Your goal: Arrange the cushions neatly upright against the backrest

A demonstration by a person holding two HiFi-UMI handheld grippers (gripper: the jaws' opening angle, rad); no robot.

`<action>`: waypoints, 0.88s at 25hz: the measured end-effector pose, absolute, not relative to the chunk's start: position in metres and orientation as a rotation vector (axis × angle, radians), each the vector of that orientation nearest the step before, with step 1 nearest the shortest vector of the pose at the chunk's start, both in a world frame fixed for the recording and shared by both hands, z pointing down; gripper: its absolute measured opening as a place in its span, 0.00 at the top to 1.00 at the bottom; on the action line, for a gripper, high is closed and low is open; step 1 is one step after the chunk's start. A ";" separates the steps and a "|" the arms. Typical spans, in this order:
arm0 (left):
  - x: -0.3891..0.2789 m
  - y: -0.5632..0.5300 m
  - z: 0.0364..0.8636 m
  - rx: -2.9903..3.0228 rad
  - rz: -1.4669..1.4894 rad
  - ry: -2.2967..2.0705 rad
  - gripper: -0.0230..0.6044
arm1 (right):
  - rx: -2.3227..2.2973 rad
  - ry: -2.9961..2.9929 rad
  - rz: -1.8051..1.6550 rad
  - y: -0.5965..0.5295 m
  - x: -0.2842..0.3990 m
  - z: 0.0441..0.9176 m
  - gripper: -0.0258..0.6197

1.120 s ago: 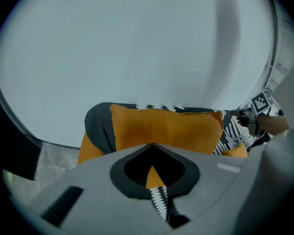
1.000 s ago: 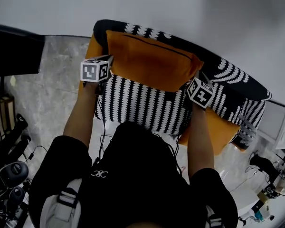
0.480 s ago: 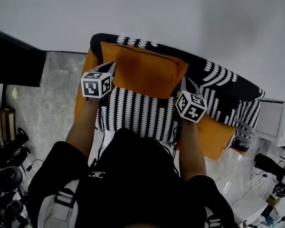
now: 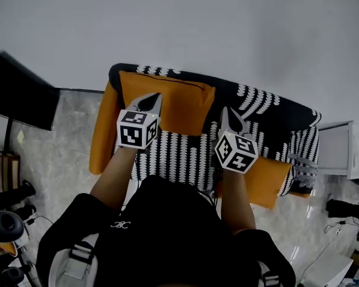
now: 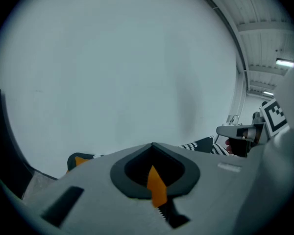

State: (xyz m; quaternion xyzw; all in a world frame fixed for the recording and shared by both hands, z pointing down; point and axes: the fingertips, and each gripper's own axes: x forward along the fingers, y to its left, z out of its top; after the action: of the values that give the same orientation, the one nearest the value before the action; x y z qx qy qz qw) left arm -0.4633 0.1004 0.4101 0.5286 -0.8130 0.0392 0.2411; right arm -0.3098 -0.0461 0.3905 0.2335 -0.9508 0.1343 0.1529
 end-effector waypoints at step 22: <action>-0.322 0.017 0.341 1.743 0.160 -2.196 0.95 | 0.839 -2.824 0.383 -0.084 -0.196 0.332 0.95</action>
State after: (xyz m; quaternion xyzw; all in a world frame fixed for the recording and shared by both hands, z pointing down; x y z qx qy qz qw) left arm -0.3215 0.0165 0.3412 0.6120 -0.7712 0.0561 0.1660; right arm -0.1963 -0.0837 0.3324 0.2815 -0.9471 0.1286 0.0855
